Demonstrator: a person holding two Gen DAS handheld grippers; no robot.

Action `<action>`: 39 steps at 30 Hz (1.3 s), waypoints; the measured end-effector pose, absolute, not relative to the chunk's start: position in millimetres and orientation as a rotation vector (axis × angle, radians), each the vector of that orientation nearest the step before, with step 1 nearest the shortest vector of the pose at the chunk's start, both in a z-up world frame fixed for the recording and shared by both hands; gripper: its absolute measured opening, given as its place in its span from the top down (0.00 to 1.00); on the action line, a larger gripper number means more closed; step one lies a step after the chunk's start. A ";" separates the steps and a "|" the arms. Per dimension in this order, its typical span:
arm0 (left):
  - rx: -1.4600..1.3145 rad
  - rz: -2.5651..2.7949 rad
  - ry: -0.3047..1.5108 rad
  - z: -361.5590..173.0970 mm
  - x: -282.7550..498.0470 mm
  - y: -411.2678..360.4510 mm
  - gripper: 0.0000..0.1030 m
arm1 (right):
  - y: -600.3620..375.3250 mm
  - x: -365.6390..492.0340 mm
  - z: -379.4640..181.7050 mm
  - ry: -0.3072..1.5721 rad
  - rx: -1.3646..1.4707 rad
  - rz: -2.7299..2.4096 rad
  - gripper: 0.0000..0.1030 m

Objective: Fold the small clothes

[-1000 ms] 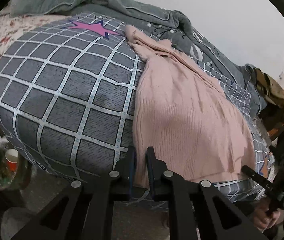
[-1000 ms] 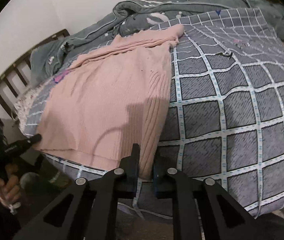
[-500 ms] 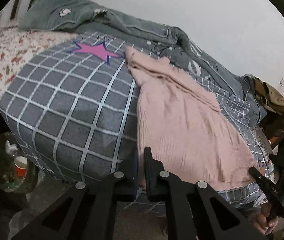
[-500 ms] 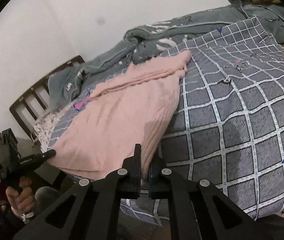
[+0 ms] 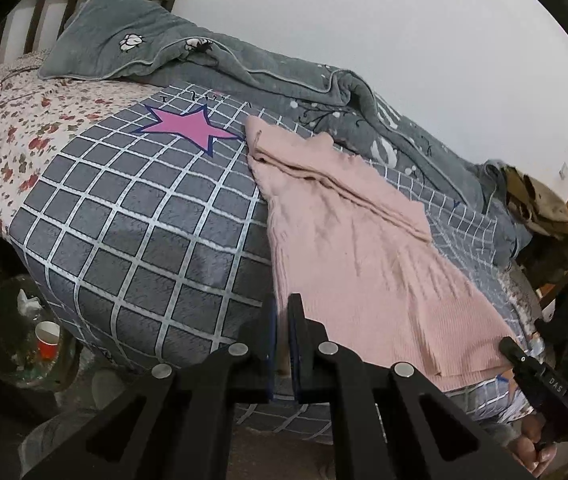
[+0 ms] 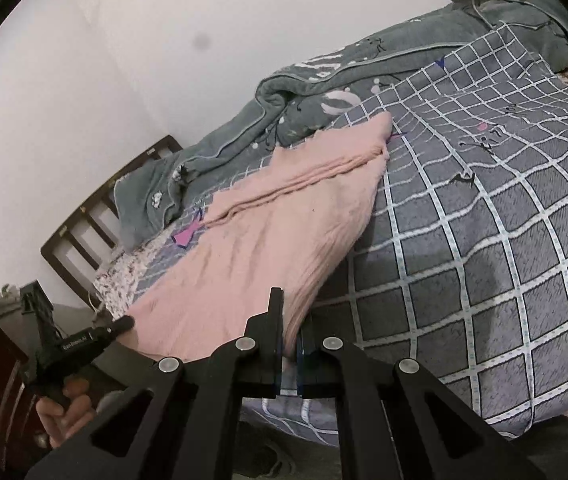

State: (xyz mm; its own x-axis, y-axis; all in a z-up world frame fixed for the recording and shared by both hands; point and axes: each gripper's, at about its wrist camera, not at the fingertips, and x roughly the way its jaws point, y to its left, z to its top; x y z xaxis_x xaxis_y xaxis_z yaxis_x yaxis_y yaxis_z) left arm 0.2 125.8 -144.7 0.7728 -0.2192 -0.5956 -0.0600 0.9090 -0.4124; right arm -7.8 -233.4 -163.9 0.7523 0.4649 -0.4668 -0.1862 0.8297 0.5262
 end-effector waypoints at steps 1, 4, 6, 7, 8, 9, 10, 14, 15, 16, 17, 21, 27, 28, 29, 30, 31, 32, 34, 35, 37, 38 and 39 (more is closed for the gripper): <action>-0.431 -0.090 0.685 -143.2 0.5 126.4 0.94 | -234.9 -7.4 -161.9 0.622 0.488 0.376 0.96; -0.430 -0.098 0.677 -136.6 3.1 127.2 0.94 | -238.8 -5.9 -156.9 0.622 0.526 0.382 0.96; -0.443 -0.125 0.664 -129.7 6.1 126.9 0.94 | -239.2 -4.6 -152.8 0.627 0.536 0.379 0.96; -0.445 -0.130 0.663 -127.0 8.1 126.9 0.94 | -238.7 -3.8 -150.9 0.628 0.536 0.371 0.96; -0.448 -0.135 0.656 -121.5 11.0 126.9 0.94 | -238.7 -2.6 -148.3 0.628 0.540 0.361 0.96; -0.451 -0.139 0.648 -117.5 12.7 127.1 0.94 | -239.1 -1.9 -146.0 0.625 0.548 0.358 0.96; -0.456 -0.142 0.641 -113.7 14.3 127.3 0.94 | -239.7 -0.8 -143.4 0.621 0.558 0.358 0.96; -0.486 -0.151 0.609 -97.0 23.6 132.8 0.94 | -241.3 5.4 -131.8 0.607 0.579 0.366 0.96; -0.492 -0.152 0.602 -94.2 25.5 134.2 0.94 | -242.1 8.8 -127.1 0.604 0.588 0.373 0.96; -0.498 -0.150 0.595 -91.3 28.1 136.1 0.94 | -243.0 11.6 -123.0 0.600 0.595 0.380 0.96; -0.508 -0.148 0.583 -86.9 33.8 138.8 0.94 | -244.3 15.0 -119.1 0.594 0.601 0.385 0.96; -0.527 -0.135 0.539 -75.5 54.6 145.6 0.94 | -249.3 36.7 -101.4 0.563 0.649 0.408 0.96; -0.577 -0.120 0.492 -66.2 104.1 156.7 0.94 | -262.1 90.2 -85.0 0.519 0.743 0.429 0.95; -0.582 -0.116 0.487 -66.6 112.4 157.3 0.94 | -262.8 98.9 -82.7 0.514 0.742 0.427 0.95; -0.585 -0.111 0.485 -67.0 123.3 157.9 0.94 | -263.0 108.2 -80.1 0.508 0.739 0.426 0.95; -0.590 -0.104 0.484 -68.3 136.1 158.2 0.94 | -263.5 120.2 -77.9 0.504 0.734 0.423 0.95; -0.593 -0.098 0.485 -69.9 146.8 158.3 0.94 | -263.5 128.7 -77.3 0.503 0.732 0.421 0.95; -0.596 -0.094 0.487 -72.2 158.0 157.6 0.94 | -263.5 139.6 -77.2 0.506 0.731 0.421 0.96; -0.608 -0.087 0.498 -78.1 179.9 156.7 0.94 | -263.9 160.4 -78.5 0.519 0.735 0.422 0.95; -0.612 -0.082 0.503 -81.5 190.8 156.7 0.94 | -263.8 172.3 -80.0 0.524 0.737 0.420 0.95; -0.613 -0.074 0.515 -89.3 211.8 155.4 0.94 | -262.6 193.7 -83.5 0.535 0.729 0.411 0.95; -0.614 -0.070 0.522 -93.3 222.0 155.3 0.94 | -262.4 203.1 -85.7 0.540 0.726 0.405 0.95; -0.618 -0.066 0.532 -98.5 235.5 155.4 0.94 | -262.3 213.1 -88.7 0.547 0.725 0.401 0.96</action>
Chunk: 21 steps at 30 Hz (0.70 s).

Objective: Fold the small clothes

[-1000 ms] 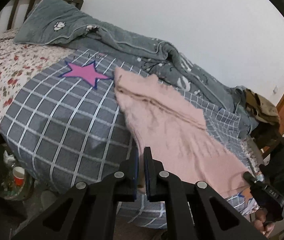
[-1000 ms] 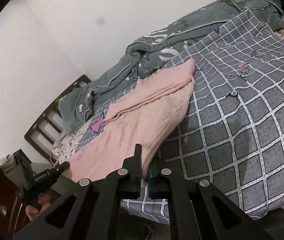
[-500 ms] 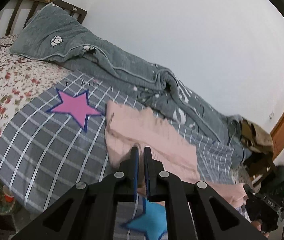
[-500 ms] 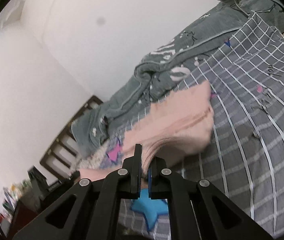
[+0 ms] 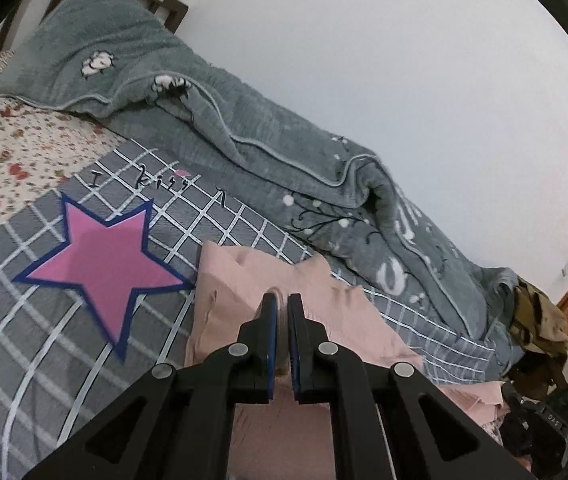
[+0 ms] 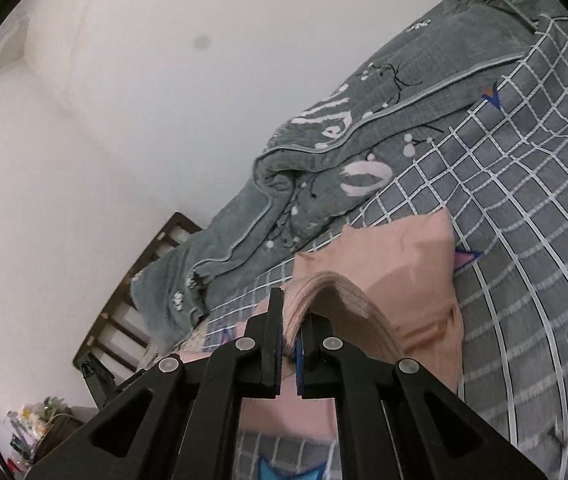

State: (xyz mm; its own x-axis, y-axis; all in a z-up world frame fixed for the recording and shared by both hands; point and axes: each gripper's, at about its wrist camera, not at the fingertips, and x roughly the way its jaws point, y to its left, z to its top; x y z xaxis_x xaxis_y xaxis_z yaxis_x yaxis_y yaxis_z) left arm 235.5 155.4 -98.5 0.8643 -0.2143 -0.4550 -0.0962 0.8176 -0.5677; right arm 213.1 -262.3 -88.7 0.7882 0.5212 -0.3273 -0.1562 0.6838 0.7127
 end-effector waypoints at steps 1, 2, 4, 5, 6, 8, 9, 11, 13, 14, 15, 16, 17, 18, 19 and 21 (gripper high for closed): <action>-0.620 -0.066 0.538 -101.4 241.5 155.9 0.94 | -262.6 224.8 -92.7 0.557 0.730 0.400 0.95; -0.622 -0.064 0.550 -106.0 255.3 156.0 0.94 | -263.3 235.5 -96.8 0.567 0.737 0.397 0.95; -0.618 -0.057 0.572 -113.1 276.6 157.0 0.94 | -264.9 257.2 -104.9 0.587 0.751 0.389 0.95; -0.618 -0.058 0.582 -116.4 287.4 157.9 0.94 | -265.3 266.7 -108.8 0.595 0.753 0.384 0.95; -0.619 -0.061 0.589 -119.3 296.1 158.4 0.94 | -265.5 280.7 -113.2 0.609 0.749 0.377 0.96; -0.614 -0.060 0.618 -126.4 319.3 158.7 0.94 | -265.5 301.1 -119.9 0.625 0.728 0.372 0.95; -0.608 -0.058 0.629 -129.0 327.5 158.5 0.94 | -265.2 308.7 -122.3 0.634 0.719 0.370 0.96; -0.602 -0.052 0.650 -135.2 348.4 158.2 0.94 | -265.2 327.2 -129.4 0.653 0.696 0.348 0.95; -0.625 -0.085 0.658 -138.5 364.5 158.6 0.92 | -264.2 345.0 -137.6 0.675 0.676 0.326 0.95; -0.659 -0.114 0.654 -140.8 372.2 161.2 0.92 | -263.7 353.7 -141.4 0.686 0.665 0.315 0.95; -0.675 -0.107 0.660 -142.0 376.4 163.8 0.86 | -262.8 359.6 -144.2 0.696 0.656 0.311 0.90; -0.685 -0.099 0.670 -143.1 379.2 166.3 0.74 | -259.9 367.4 -146.5 0.716 0.632 0.306 0.88; -0.703 -0.109 0.673 -144.5 380.4 170.0 0.68 | -258.0 371.6 -147.6 0.726 0.611 0.304 0.83; -0.712 -0.116 0.670 -145.3 379.8 171.8 0.60 | -256.1 373.1 -148.0 0.729 0.587 0.298 0.78; -0.716 -0.118 0.664 -145.8 378.4 173.5 0.60 | -254.9 371.4 -147.5 0.723 0.563 0.287 0.76; -0.704 -0.108 0.664 -144.7 373.6 174.0 0.59 | -255.3 365.7 -145.7 0.717 0.542 0.284 0.73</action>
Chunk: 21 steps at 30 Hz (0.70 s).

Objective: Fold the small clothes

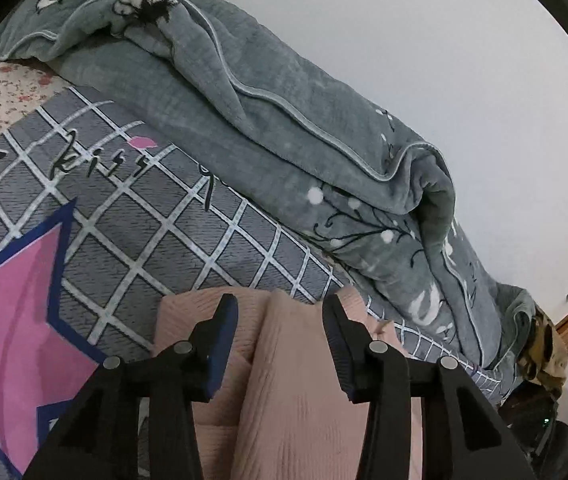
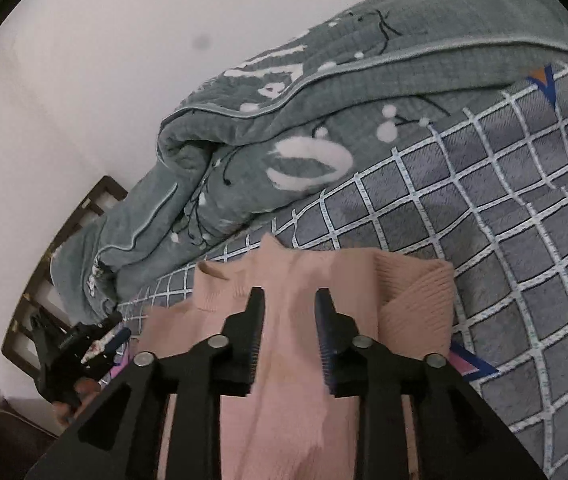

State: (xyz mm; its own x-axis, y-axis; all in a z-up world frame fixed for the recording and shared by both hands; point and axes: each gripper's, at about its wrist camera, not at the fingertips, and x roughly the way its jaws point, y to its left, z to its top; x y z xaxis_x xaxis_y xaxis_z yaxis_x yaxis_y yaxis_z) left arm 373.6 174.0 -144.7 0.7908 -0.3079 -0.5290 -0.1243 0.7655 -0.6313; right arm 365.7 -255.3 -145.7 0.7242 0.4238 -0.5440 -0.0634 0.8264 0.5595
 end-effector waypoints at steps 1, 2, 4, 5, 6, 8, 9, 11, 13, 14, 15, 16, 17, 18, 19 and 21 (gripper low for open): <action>-0.687 -0.106 0.670 -142.8 369.6 172.1 0.58 | -256.7 360.7 -144.1 0.719 0.535 0.281 0.73; -0.675 -0.108 0.672 -141.6 367.2 170.8 0.58 | -259.0 354.6 -142.1 0.724 0.527 0.272 0.73; -0.634 -0.105 0.671 -137.7 355.3 165.2 0.53 | -262.9 340.9 -138.5 0.728 0.497 0.255 0.73; -0.609 -0.100 0.669 -136.0 348.9 161.6 0.51 | -265.1 330.6 -137.2 0.723 0.474 0.242 0.72; -0.571 -0.095 0.669 -134.2 338.7 156.4 0.49 | -267.1 320.1 -136.5 0.717 0.451 0.228 0.70; -0.519 -0.087 0.670 -132.0 324.8 149.7 0.49 | -269.6 297.6 -137.8 0.713 0.400 0.198 0.69; -0.486 -0.087 0.669 -131.0 314.2 145.5 0.48 | -269.8 290.5 -139.5 0.716 0.388 0.197 0.69; -0.432 -0.085 0.667 -132.2 291.6 139.9 0.43 | -268.2 276.2 -145.4 0.736 0.363 0.204 0.67; -0.421 -0.095 0.660 -136.1 271.9 139.0 0.42 | -266.1 263.5 -152.5 0.754 0.355 0.212 0.65; -0.421 -0.099 0.663 -139.9 261.3 139.5 0.41 | -264.2 258.0 -156.0 0.767 0.352 0.219 0.63; -0.435 -0.100 0.674 -145.9 249.3 141.8 0.41 | -263.0 251.2 -161.2 0.778 0.357 0.230 0.62; -0.446 -0.104 0.676 -149.4 244.2 142.7 0.41 | -262.1 245.6 -165.5 0.781 0.364 0.234 0.61; -0.485 -0.113 0.689 -157.0 234.7 147.0 0.41 | -261.6 240.1 -171.4 0.784 0.369 0.232 0.61; -0.511 -0.122 0.698 -161.3 230.5 149.0 0.41 | -260.6 237.3 -174.9 0.788 0.370 0.233 0.61; -0.533 -0.132 0.707 -165.4 226.8 150.8 0.41 | -258.9 235.9 -180.0 0.798 0.366 0.235 0.61; -0.551 -0.143 0.733 -172.3 221.9 150.5 0.41 | -256.5 237.5 -187.4 0.821 0.343 0.226 0.61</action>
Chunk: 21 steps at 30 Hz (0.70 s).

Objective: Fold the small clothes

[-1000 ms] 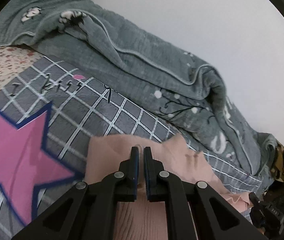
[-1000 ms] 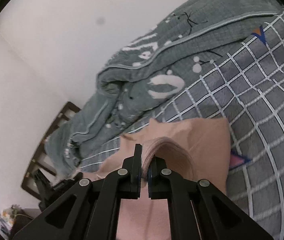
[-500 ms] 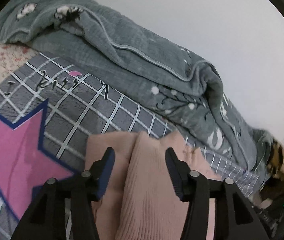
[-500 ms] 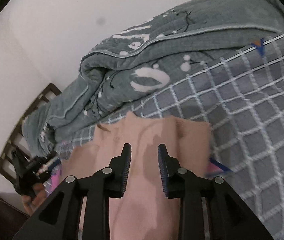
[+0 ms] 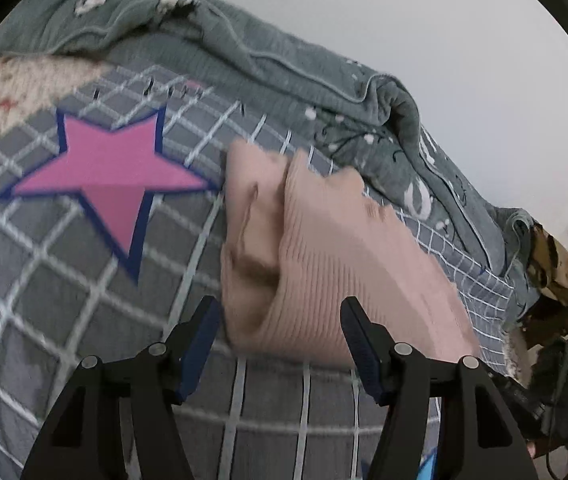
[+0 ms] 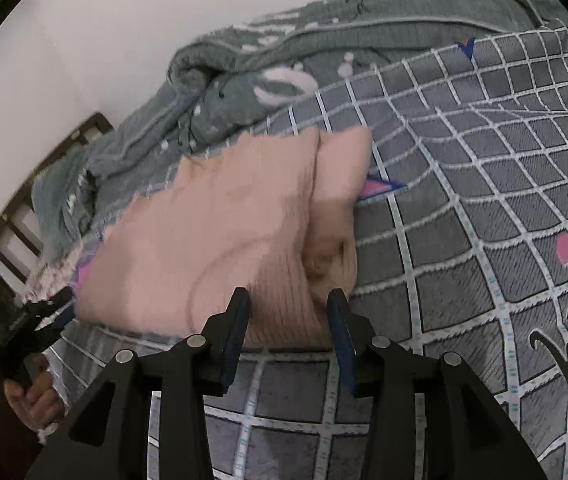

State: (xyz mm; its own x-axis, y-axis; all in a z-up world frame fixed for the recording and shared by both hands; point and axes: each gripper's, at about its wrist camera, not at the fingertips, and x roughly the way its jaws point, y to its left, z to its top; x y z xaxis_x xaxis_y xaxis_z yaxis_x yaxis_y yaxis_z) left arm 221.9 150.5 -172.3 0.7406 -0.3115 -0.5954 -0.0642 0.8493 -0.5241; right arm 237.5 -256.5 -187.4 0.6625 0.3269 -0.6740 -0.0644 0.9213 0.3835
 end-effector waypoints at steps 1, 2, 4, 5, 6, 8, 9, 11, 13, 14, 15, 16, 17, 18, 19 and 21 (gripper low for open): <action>-0.535 -0.141 0.745 -174.6 221.1 148.3 0.41 | -256.7 237.5 -188.3 0.823 0.346 0.226 0.61; -0.521 -0.137 0.753 -176.5 220.6 145.4 0.41 | -257.7 237.9 -189.1 0.824 0.355 0.223 0.61; -0.481 -0.123 0.763 -179.1 220.6 139.4 0.41 | -260.2 239.0 -190.6 0.823 0.364 0.208 0.61; -0.454 -0.116 0.762 -179.5 220.7 136.1 0.41 | -260.7 239.9 -191.4 0.825 0.356 0.188 0.60; -0.441 -0.113 0.759 -179.9 220.4 133.7 0.41 | -261.1 241.2 -192.5 0.829 0.344 0.160 0.59; -0.421 -0.108 0.761 -180.9 223.6 130.4 0.40 | -264.1 242.4 -194.2 0.834 0.362 0.163 0.59; -0.422 -0.108 0.763 -181.6 224.8 130.6 0.40 | -265.5 242.4 -194.0 0.834 0.369 0.166 0.59; -0.453 -0.114 0.764 -183.4 230.2 133.6 0.40 | -265.4 243.7 -195.4 0.839 0.369 0.165 0.59; -0.489 -0.120 0.767 -185.7 235.9 136.6 0.40 | -262.4 244.8 -197.2 0.845 0.349 0.157 0.58; -0.502 -0.127 0.770 -186.9 239.0 137.7 0.40 | -259.9 244.9 -197.6 0.846 0.331 0.154 0.58; -0.515 -0.130 0.772 -187.8 241.8 139.3 0.40 | -257.8 244.9 -197.7 0.844 0.313 0.157 0.56; -0.531 -0.129 0.770 -188.1 242.7 140.3 0.40 | -256.8 244.9 -198.0 0.842 0.304 0.164 0.55; -0.546 -0.128 0.768 -188.5 243.2 141.3 0.40 | -256.4 245.3 -198.7 0.840 0.299 0.170 0.54; -0.549 -0.130 0.770 -188.7 244.7 141.4 0.40 | -256.7 246.0 -199.4 0.839 0.302 0.170 0.54; -0.543 -0.132 0.772 -188.6 245.6 140.7 0.40 | -256.9 246.9 -200.2 0.838 0.306 0.171 0.54; -0.527 -0.134 0.770 -188.3 248.0 138.5 0.41 | -257.0 248.2 -200.9 0.839 0.304 0.172 0.54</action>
